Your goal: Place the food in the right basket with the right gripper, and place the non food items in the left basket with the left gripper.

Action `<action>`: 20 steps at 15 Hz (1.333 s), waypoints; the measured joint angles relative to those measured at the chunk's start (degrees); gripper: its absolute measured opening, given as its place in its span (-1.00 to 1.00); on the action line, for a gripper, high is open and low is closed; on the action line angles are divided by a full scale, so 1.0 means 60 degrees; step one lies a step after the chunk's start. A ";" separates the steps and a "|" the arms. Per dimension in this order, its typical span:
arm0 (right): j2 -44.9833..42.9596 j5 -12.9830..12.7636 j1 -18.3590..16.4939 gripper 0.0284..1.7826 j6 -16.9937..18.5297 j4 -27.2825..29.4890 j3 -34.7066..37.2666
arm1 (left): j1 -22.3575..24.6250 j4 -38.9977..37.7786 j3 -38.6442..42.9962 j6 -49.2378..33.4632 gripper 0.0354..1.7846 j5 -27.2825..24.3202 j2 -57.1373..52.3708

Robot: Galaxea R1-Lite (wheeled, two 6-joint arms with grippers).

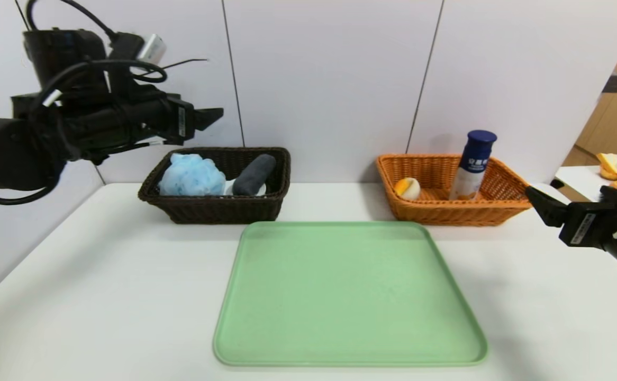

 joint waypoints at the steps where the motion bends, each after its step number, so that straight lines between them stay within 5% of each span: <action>1: -0.0238 -0.0004 0.0000 0.90 -0.0130 0.0018 0.0000 | 0.0093 -0.0014 0.0532 0.0051 0.76 0.0230 -0.0630; 12: -0.4161 0.0035 -0.0882 0.90 -0.0851 0.0973 0.1499 | 0.1617 -0.0219 0.7006 0.0396 0.87 0.0849 -0.7361; 20: -0.8109 0.0979 -0.1083 0.90 -0.0868 0.5490 0.1678 | 0.1686 -0.0114 1.0553 -0.0037 0.89 0.0542 -1.0888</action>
